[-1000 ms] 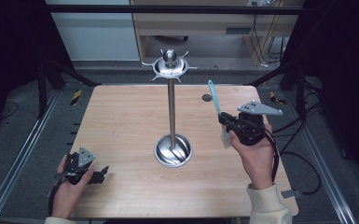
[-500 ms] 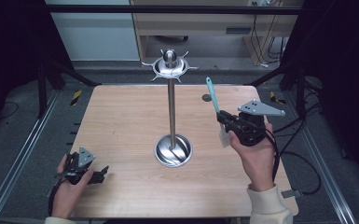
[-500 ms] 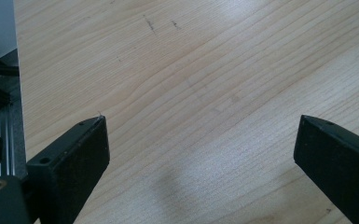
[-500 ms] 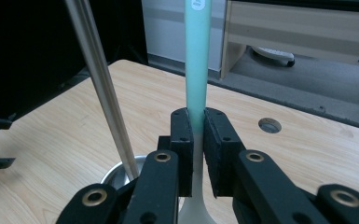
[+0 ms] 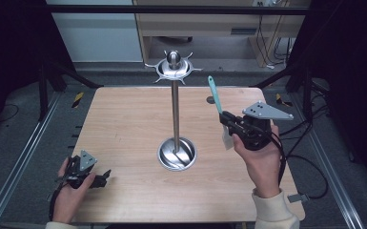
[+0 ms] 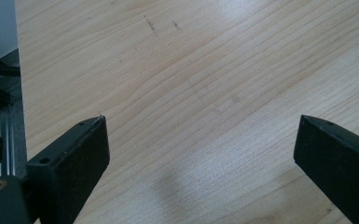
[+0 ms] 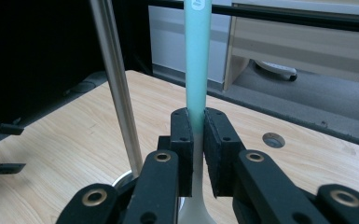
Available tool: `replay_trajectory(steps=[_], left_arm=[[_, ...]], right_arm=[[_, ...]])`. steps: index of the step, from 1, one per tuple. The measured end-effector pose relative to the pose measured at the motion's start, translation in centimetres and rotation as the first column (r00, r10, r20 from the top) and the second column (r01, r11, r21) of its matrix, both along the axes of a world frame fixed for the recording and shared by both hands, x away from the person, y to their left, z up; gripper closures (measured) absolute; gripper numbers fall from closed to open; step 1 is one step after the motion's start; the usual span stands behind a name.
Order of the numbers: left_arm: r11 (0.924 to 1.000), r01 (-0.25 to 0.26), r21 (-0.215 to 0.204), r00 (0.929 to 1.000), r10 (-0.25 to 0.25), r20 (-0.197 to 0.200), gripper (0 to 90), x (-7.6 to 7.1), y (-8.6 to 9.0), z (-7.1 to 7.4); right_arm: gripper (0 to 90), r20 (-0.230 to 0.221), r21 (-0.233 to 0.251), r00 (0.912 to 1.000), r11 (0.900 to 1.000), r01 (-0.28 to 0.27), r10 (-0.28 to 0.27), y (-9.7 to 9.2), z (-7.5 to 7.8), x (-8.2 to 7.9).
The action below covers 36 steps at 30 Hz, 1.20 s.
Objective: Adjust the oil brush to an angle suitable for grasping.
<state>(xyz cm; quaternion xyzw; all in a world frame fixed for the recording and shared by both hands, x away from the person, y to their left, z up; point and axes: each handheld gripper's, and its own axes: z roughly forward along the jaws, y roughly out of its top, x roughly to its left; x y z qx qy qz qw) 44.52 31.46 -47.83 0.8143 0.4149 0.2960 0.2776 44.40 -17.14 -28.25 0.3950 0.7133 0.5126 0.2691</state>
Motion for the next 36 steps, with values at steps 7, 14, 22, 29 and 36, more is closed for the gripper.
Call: replay_trajectory(steps=[7,14,22,29,36], left_arm=[[1.0,-0.002,-0.001,1.0,0.002,0.0,3.0,0.0,0.0,0.0],[1.0,-0.001,0.0,1.0,0.001,0.001,3.0,0.0,0.0,0.0],[1.0,0.001,0.002,1.0,-0.001,0.001,3.0,0.0,0.0,0.0],[1.0,0.001,0.002,1.0,-0.001,0.001,3.0,0.0,0.0,0.0],[1.0,0.001,0.002,1.0,-0.001,-0.002,3.0,0.0,0.0,0.0]], right_arm=[[82.5,0.021,0.005,0.9997,1.0,-0.008,0.008,0.2,0.4,-0.4],[82.5,0.036,0.007,0.9992,0.9998,-0.016,0.016,0.3,0.8,-0.7],[82.5,0.049,0.011,0.9986,0.9997,-0.022,0.021,0.6,1.1,-1.1],[82.5,0.059,0.013,0.9979,0.9995,-0.028,0.027,0.7,1.3,-1.3],[82.5,0.078,0.017,0.9962,0.999,-0.042,0.041,1.0,1.8,-1.8]])
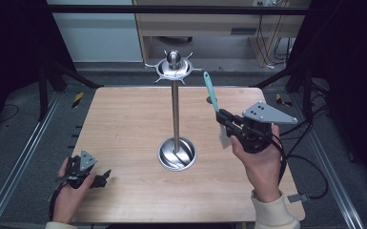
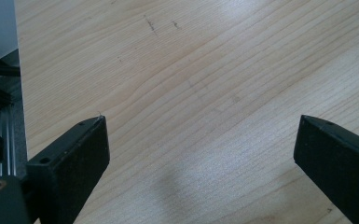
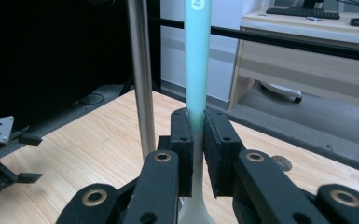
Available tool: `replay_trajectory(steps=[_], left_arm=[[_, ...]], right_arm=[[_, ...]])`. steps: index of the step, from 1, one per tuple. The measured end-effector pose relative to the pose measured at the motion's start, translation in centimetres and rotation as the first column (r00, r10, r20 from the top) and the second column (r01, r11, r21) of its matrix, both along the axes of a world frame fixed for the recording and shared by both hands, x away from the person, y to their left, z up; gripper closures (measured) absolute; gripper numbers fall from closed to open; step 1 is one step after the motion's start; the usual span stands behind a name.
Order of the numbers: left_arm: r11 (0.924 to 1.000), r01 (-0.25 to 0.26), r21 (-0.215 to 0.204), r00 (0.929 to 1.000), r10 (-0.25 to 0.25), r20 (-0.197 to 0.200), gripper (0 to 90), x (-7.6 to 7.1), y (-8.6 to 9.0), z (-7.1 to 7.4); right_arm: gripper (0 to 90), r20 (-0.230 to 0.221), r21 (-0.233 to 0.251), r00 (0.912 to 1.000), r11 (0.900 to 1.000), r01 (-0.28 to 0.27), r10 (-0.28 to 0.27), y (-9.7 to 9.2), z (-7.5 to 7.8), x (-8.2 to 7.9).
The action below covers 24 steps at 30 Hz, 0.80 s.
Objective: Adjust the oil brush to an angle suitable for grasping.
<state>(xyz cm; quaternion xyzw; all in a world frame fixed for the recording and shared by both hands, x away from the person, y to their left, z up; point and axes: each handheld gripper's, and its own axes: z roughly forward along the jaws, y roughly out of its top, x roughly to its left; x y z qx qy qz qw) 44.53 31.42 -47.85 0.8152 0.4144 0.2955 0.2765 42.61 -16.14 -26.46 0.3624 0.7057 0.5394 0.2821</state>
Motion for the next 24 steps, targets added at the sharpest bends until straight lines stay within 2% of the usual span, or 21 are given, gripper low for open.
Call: replay_trajectory(steps=[13,24], left_arm=[[1.0,0.001,0.001,1.0,-0.001,-0.001,3.0,0.0,0.0,0.0],[1.0,0.0,-0.001,1.0,0.0,0.002,3.0,0.0,0.1,0.1]], right_arm=[[82.5,0.021,-0.005,0.9994,0.9997,-0.025,0.025,0.6,0.4,-0.6],[82.5,0.043,-0.013,0.9979,0.9987,-0.049,0.049,1.4,0.9,-2.3]])
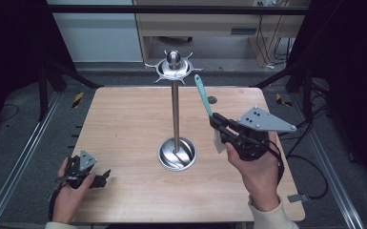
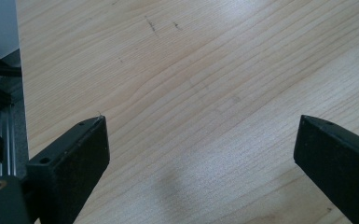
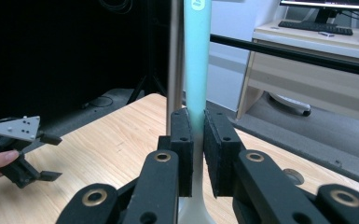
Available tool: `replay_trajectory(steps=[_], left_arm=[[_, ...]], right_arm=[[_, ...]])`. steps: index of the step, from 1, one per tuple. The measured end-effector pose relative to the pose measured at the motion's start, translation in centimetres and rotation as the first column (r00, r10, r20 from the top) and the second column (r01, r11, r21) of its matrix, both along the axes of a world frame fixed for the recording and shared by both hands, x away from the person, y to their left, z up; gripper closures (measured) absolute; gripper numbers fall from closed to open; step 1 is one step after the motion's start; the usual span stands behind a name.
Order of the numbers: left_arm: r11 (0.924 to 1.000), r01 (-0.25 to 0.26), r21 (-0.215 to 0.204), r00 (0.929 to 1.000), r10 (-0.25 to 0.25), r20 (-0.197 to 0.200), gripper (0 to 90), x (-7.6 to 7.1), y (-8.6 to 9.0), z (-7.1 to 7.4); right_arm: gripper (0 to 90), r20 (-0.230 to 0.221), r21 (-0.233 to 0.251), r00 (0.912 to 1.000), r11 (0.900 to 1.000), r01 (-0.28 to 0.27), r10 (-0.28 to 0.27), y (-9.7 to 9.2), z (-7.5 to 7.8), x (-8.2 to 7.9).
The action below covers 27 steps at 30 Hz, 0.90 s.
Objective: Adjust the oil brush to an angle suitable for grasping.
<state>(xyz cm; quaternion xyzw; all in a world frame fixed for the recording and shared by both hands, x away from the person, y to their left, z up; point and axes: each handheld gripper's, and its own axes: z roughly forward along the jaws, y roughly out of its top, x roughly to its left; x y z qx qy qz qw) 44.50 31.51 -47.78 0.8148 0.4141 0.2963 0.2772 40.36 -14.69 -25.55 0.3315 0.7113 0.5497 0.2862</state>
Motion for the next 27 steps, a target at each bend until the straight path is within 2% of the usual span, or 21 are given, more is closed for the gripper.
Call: replay_trajectory(steps=[15,27], left_arm=[[1.0,0.0,0.003,1.0,0.0,0.001,3.0,0.0,0.0,0.0],[1.0,0.004,0.008,1.0,-0.004,-0.001,3.0,0.0,-0.1,0.0]], right_arm=[[82.5,0.011,-0.03,0.9997,0.9993,-0.022,0.022,1.0,0.1,-1.1],[82.4,0.015,-0.042,0.9993,0.9986,-0.033,0.034,1.6,0.1,-1.2]])
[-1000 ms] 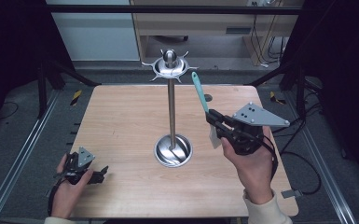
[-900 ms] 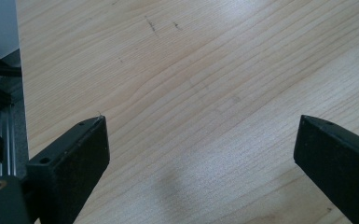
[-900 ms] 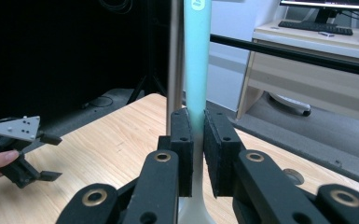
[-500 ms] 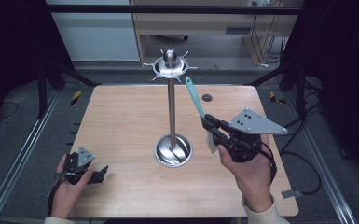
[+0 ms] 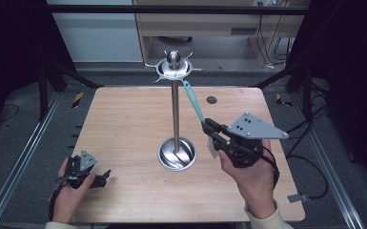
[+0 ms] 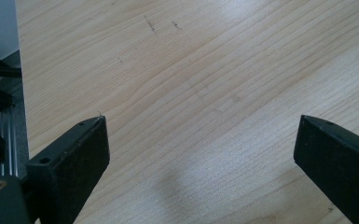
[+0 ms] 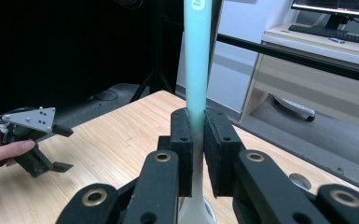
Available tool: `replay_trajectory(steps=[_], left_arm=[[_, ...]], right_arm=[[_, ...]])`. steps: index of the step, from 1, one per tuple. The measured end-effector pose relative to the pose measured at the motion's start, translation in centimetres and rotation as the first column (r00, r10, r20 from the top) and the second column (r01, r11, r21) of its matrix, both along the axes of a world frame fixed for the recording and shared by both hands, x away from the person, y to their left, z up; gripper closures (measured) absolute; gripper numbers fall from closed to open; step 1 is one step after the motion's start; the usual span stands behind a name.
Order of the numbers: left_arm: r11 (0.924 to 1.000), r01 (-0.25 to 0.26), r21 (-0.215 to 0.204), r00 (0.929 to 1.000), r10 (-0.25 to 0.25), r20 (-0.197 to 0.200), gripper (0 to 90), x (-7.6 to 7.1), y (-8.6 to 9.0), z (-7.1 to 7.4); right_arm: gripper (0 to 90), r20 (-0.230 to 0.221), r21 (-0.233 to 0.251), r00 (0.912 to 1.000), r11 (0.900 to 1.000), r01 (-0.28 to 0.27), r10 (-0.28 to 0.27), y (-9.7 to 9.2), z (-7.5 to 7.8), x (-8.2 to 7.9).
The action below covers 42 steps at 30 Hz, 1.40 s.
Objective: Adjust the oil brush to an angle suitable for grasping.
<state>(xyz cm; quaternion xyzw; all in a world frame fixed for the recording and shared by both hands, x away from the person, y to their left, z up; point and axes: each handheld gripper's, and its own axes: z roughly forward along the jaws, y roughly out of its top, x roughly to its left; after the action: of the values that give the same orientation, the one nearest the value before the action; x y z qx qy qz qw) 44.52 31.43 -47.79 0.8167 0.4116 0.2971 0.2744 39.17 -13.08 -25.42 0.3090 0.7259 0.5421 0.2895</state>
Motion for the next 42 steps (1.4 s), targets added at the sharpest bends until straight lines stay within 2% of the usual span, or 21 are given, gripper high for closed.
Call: replay_trajectory(steps=[23,42], left_arm=[[1.0,0.001,0.003,1.0,-0.001,-0.003,3.0,0.0,-0.1,-0.1],[1.0,0.003,0.005,1.0,-0.003,-0.006,3.0,0.0,-0.1,-0.1]], right_arm=[[82.4,-0.028,-0.003,0.9996,0.9999,0.01,-0.01,0.9,-0.4,0.8],[82.4,-0.031,0.004,0.9995,1.0,0.009,-0.008,1.4,-1.1,1.7]])
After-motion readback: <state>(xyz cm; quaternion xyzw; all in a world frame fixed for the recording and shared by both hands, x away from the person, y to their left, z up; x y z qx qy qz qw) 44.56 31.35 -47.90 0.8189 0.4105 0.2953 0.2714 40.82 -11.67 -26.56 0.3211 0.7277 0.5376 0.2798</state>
